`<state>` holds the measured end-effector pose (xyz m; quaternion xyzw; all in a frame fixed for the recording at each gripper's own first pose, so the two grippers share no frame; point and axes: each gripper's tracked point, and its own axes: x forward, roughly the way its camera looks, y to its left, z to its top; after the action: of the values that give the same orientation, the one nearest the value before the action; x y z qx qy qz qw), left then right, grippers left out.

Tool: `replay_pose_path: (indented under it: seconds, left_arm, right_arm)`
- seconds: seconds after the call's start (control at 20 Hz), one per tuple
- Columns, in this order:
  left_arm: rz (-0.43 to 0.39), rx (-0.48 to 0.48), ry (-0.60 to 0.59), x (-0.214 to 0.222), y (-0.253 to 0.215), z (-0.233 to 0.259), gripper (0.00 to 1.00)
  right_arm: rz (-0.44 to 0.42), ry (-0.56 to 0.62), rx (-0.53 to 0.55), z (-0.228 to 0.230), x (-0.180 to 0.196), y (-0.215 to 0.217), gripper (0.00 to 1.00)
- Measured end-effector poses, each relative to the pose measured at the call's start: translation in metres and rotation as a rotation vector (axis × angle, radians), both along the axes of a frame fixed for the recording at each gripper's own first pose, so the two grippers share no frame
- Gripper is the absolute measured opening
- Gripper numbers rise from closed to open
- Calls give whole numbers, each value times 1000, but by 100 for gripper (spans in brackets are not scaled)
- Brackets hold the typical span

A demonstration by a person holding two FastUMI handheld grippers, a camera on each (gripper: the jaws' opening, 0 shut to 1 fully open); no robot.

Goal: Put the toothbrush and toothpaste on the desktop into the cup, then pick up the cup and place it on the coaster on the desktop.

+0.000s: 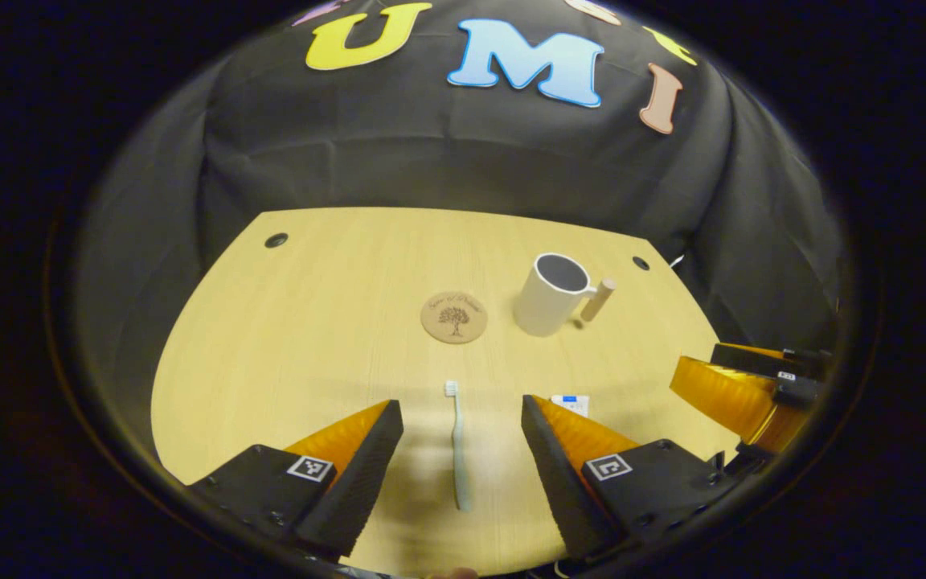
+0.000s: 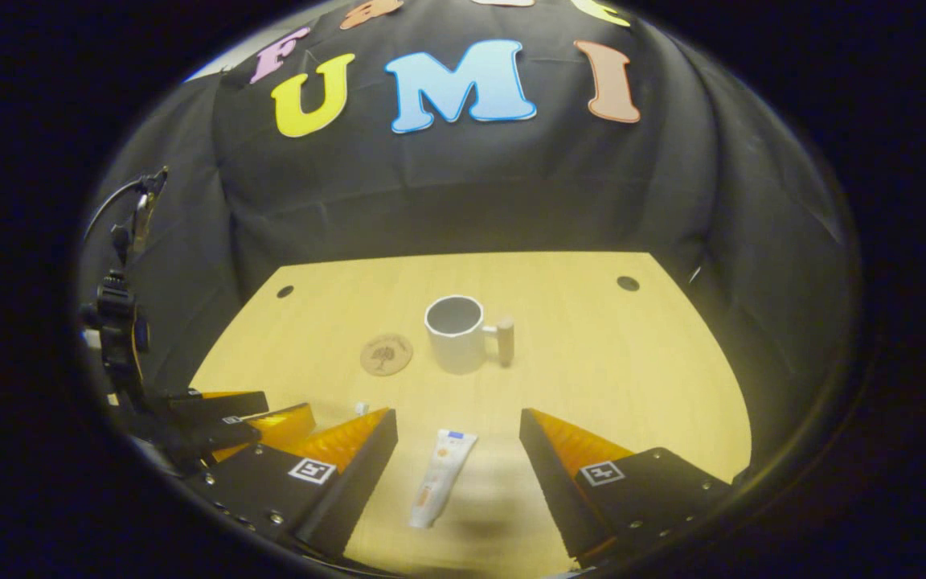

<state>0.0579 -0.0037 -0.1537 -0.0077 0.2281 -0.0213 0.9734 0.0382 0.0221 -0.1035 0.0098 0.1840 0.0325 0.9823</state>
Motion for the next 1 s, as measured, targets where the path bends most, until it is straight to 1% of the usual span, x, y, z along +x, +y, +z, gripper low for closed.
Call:
replay_pose_path:
  seconds: [0.15, 0.45, 0.65, 0.7, 1.0]
  left_arm:
    - [5, -9, 46, 3, 2, -15, 98]
    - [14, 14, 105, 10, 5, -32, 98]
    - [23, 22, 175, 15, 8, -53, 98]
    - [27, 20, 195, 16, 9, -58, 100]
    - [54, 24, 315, 21, 21, -84, 99]
  right_arm:
    - [0, 49, -4, -17, 5, -1, 94]
    - [-2, 155, 26, -46, 13, 2, 94]
    - [-3, 234, 52, -70, 19, 6, 94]
    - [-3, 254, 48, -76, 21, 6, 94]
    - [-24, 393, 31, -112, 31, 9, 93]
